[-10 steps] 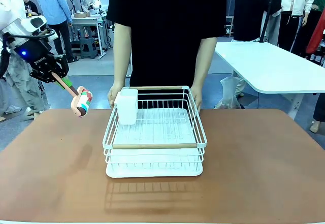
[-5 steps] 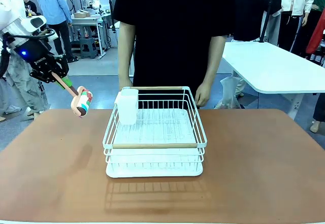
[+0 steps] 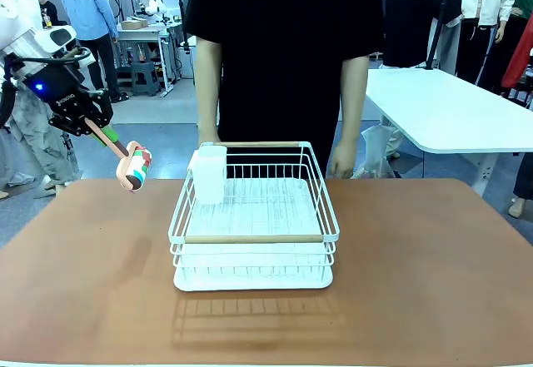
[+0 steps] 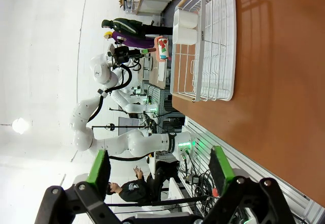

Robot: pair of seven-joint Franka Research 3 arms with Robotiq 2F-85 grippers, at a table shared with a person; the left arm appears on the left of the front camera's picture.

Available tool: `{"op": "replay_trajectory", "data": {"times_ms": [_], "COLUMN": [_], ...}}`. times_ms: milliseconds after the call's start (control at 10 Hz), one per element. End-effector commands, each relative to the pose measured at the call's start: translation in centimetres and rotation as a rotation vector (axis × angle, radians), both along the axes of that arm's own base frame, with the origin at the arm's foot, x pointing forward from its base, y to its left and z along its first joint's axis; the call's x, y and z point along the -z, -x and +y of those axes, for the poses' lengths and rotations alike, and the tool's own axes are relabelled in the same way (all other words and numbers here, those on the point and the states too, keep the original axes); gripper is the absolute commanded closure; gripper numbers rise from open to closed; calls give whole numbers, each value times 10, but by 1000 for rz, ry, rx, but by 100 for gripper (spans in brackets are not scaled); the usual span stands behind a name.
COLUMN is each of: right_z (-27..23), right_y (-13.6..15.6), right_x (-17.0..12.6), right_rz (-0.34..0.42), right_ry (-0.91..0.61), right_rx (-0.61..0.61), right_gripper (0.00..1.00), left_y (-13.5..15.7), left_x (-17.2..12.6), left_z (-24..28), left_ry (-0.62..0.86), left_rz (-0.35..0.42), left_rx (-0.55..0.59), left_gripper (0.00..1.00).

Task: Clean the table.
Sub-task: Place the Lint Roller down when the Dish drying rack is positioned in the middle of the table.

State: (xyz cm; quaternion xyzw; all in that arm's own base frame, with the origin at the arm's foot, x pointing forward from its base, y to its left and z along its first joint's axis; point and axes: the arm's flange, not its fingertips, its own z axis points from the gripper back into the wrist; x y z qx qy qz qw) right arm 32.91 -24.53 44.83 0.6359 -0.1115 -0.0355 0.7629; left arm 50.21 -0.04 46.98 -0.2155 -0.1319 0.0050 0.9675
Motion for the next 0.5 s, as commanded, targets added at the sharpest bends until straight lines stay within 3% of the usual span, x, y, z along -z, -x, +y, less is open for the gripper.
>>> {"op": "replay_trajectory", "data": {"times_ms": [0, 400], "right_z": [1, 1], "right_y": [1, 1], "right_x": [-4, -4], "right_rz": [-8, -8], "right_ry": [-8, -8], "right_rx": [2, 2], "right_gripper": [0, 0], "left_y": [1, 1], "left_x": [-2, -2], "left_z": [2, 2], "left_ry": [-3, -3], "left_rz": [-7, -7], "left_rx": [10, 10], "left_gripper": [79, 79]}}
